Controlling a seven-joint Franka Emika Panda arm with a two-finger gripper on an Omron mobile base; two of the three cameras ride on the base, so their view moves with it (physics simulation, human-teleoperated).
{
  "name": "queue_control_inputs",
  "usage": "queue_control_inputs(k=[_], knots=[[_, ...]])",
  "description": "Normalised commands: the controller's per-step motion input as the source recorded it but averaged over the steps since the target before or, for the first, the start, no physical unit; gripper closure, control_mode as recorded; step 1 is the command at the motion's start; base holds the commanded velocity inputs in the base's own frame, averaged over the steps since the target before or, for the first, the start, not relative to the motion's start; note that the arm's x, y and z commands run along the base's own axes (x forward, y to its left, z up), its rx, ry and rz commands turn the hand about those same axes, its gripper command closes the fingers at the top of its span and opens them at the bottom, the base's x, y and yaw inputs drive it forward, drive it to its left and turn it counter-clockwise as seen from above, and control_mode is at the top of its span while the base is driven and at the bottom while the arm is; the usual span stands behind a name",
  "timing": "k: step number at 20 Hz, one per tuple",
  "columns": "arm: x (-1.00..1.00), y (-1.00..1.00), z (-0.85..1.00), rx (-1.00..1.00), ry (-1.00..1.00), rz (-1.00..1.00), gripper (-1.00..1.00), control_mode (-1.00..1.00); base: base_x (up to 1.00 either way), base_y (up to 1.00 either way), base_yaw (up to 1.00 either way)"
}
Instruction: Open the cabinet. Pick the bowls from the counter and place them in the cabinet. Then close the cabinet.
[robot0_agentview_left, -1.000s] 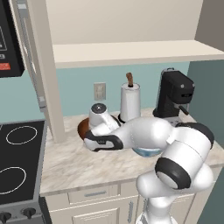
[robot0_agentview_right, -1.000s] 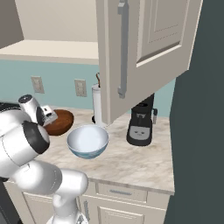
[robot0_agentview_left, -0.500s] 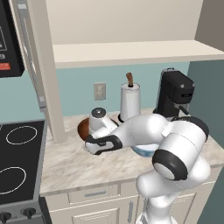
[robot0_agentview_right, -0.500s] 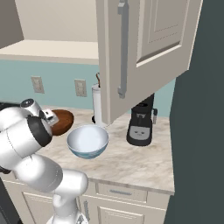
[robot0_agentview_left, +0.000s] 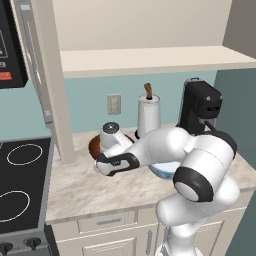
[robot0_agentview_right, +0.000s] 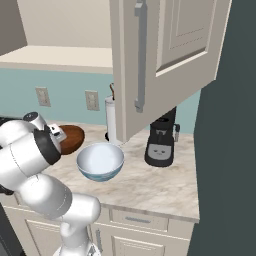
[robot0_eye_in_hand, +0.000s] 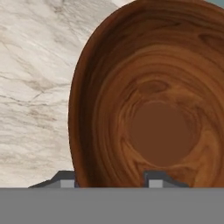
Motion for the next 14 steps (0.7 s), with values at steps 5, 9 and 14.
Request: queue_control_inputs(k=[5,9,14], knots=[[0.0,0.0,0.0,0.0,0.0,0.0,1.0,-1.0,0.0,0.0,0.0],[0.0,0.0,0.0,0.0,0.0,0.0,1.0,-1.0,0.0,0.0,0.0],[0.0,0.0,0.03,0.0,-0.07,0.0,1.0,-1.0,0.0,0.0,0.0]])
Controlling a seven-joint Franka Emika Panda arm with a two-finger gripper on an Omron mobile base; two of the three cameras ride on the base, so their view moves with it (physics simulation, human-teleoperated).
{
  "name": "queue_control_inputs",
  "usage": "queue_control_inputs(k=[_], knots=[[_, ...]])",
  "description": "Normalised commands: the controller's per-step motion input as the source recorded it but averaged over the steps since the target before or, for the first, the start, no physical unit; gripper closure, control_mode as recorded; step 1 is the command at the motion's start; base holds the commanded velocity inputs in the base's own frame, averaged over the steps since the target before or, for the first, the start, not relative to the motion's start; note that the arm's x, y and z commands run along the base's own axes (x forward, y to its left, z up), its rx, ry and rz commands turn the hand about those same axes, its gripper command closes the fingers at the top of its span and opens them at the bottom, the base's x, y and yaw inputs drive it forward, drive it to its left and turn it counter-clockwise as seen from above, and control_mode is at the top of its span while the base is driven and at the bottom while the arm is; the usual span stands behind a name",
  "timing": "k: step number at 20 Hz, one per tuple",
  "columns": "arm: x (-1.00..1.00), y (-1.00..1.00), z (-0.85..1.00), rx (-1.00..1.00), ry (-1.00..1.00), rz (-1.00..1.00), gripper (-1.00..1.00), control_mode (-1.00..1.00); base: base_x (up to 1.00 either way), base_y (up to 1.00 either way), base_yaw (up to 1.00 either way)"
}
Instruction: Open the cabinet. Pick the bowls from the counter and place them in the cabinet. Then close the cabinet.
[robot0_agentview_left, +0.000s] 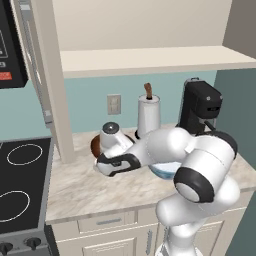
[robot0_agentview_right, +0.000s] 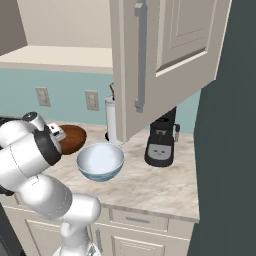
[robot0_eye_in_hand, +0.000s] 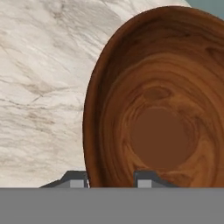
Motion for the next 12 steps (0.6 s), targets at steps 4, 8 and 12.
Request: queue_control_inputs(k=[4,8,12], knots=[[-0.01,0.0,0.23,0.0,-0.22,0.0,1.0,-1.0,0.0,0.0,0.0],[-0.12,-0.04,0.44,0.0,-0.24,0.0,1.0,-1.0,0.0,0.0,0.0],[0.0,0.08,0.49,0.0,-0.17,0.0,1.0,-1.0,0.0,0.0,0.0]])
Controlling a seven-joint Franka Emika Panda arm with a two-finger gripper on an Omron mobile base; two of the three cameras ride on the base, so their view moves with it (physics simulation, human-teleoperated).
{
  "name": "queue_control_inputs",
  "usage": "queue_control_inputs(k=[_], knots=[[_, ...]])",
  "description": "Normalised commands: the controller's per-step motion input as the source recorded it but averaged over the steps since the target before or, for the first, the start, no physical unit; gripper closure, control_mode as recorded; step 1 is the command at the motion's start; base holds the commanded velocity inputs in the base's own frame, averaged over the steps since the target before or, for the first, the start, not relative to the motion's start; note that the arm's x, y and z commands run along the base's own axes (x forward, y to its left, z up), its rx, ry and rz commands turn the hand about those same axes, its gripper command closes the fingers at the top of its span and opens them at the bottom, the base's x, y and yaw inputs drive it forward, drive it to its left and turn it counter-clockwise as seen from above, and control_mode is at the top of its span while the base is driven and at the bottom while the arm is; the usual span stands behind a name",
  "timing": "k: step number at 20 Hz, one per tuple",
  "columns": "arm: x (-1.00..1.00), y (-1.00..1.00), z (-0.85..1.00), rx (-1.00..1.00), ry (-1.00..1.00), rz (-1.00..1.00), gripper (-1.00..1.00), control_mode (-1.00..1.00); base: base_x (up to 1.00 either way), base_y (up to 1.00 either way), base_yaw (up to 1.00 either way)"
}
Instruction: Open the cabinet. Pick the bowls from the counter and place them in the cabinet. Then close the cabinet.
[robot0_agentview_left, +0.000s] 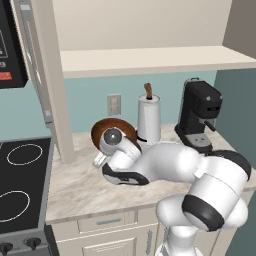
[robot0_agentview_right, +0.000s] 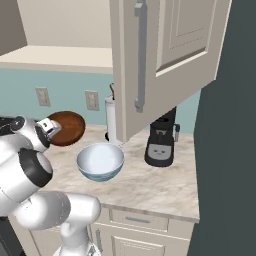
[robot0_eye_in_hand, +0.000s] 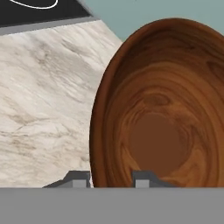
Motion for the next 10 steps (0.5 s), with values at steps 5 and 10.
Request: queue_control_inputs(k=[5,10], knots=[[-0.11,0.0,0.55,0.0,-0.02,0.0,1.0,-1.0,0.0,0.0,0.0],[-0.2,0.0,0.49,0.0,0.0,0.0,1.0,-1.0,0.0,0.0,0.0]])
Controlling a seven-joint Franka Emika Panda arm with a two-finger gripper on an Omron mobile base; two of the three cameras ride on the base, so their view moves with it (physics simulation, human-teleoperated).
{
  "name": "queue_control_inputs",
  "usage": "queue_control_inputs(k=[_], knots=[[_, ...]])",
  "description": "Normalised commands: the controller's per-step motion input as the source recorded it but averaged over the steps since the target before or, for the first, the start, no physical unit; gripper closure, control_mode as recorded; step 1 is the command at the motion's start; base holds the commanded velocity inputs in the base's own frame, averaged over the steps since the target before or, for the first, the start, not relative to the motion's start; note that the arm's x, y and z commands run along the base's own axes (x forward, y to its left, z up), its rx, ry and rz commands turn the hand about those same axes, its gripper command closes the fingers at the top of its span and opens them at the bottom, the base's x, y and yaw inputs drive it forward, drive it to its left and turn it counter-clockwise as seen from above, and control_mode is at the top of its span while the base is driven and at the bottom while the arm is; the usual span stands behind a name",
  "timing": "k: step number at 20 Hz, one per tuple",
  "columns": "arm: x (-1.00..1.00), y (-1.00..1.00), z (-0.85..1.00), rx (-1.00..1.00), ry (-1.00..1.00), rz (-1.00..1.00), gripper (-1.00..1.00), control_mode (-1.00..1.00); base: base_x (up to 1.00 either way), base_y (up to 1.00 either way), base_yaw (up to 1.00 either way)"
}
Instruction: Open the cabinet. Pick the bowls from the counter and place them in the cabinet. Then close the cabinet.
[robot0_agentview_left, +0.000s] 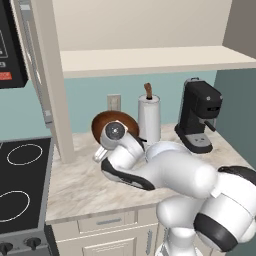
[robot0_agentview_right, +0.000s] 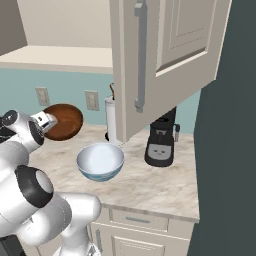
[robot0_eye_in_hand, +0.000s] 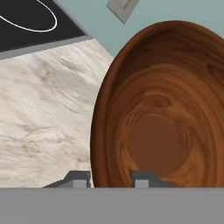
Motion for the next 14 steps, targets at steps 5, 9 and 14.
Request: queue_control_inputs(k=[5,9,14], knots=[[-0.28,0.0,0.41,0.0,0.0,0.0,1.0,-1.0,0.0,0.0,0.0],[-0.52,0.0,0.21,0.0,0.0,0.0,1.0,-1.0,0.0,0.0,0.0],[-0.39,0.0,0.19,0.0,0.0,0.0,1.0,-1.0,0.0,0.0,0.0]])
